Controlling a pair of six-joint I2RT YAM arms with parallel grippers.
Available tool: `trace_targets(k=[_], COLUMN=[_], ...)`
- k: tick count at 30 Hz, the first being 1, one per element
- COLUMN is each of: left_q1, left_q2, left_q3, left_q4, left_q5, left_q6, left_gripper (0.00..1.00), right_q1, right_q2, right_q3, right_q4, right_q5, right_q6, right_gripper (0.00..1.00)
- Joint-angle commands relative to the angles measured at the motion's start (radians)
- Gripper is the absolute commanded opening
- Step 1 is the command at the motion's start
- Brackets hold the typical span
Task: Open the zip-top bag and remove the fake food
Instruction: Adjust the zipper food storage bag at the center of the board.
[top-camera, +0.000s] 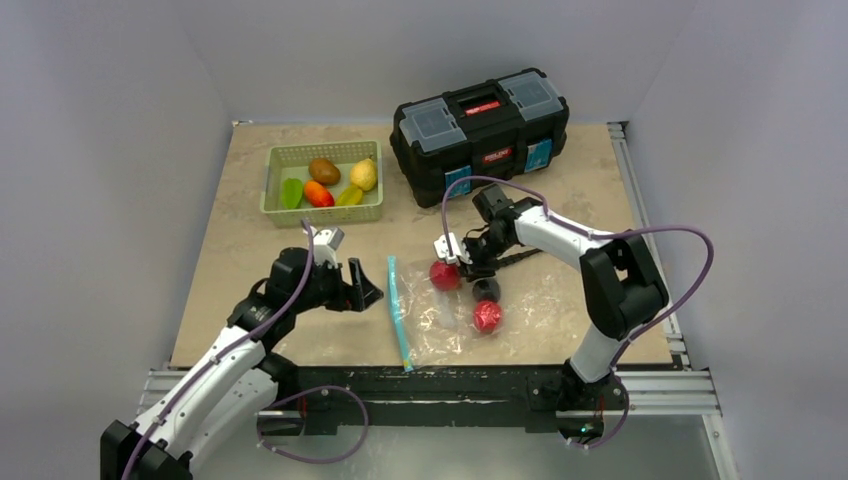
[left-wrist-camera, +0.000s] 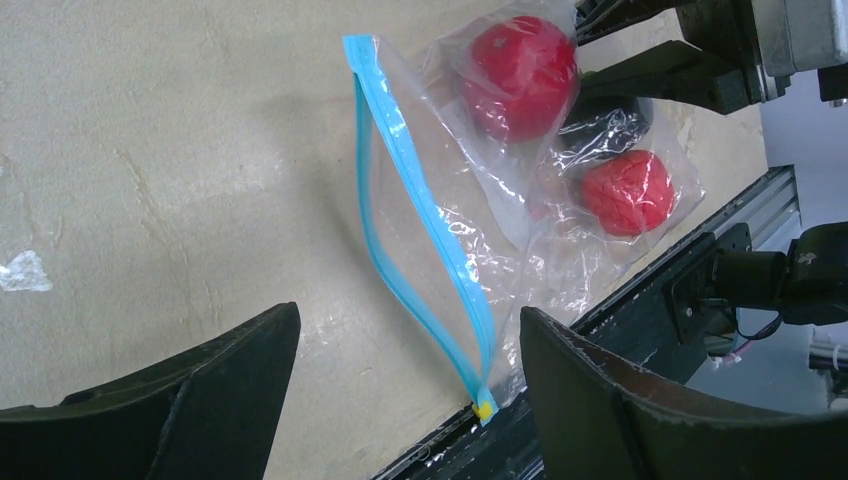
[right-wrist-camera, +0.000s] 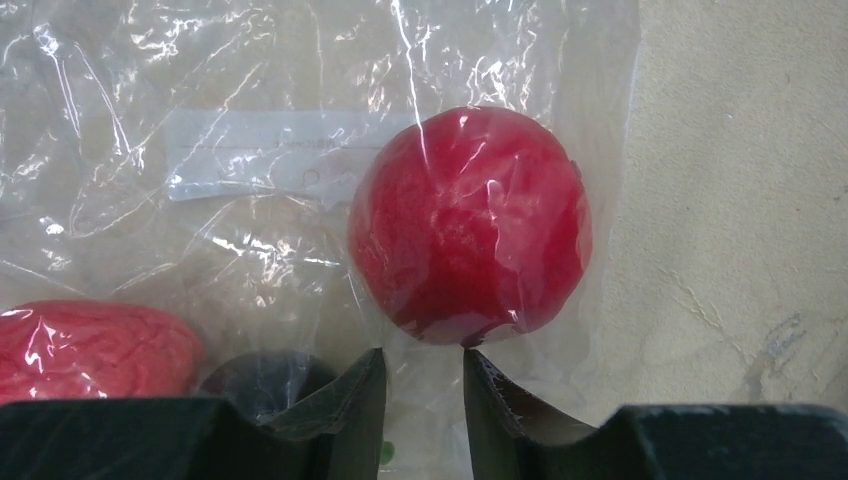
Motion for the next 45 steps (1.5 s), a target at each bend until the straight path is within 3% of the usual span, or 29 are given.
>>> trace_targets(k=[1, 4, 9, 21, 30, 45], left_q1=[0.000, 0.000, 0.000, -0.003, -0.003, -0.014], left_q2=[0.030, 0.075, 0.123, 0.107, 0.089, 0.087], left_q3=[-0.016, -0.020, -0.032, -0.041, -0.040, -0.046], left_q4=[0.072, 0.090, 0.111, 0.106, 0.106, 0.122], left_q5=[0.047, 0.058, 0.063, 0.090, 0.112, 0.108], left_q6=[-0.024, -0.027, -0.021, -0.012, 0.003, 0.021], left_gripper=[0.79, 0.74, 0.72, 0.70, 0.70, 0.67], right_q1=[0.018, 0.026, 0.030, 0.030, 0.031, 0.073], right_q2=[0.022, 0.040, 0.047, -0.127, -0.018, 0.087], right_q3=[0.023, 0.023, 0.022, 0.085, 0.153, 0.184], right_q4=[0.031, 0.048, 0.050, -0.079, -0.141, -0.071], right_q5=[-0.040, -0.047, -0.043, -0.095, -0.087, -0.058], right_q6=[0.021, 0.046, 0.065, 0.029, -0.193, -0.182], right_gripper=[0.28, 0.19, 0.19, 0.37, 0.49, 0.45])
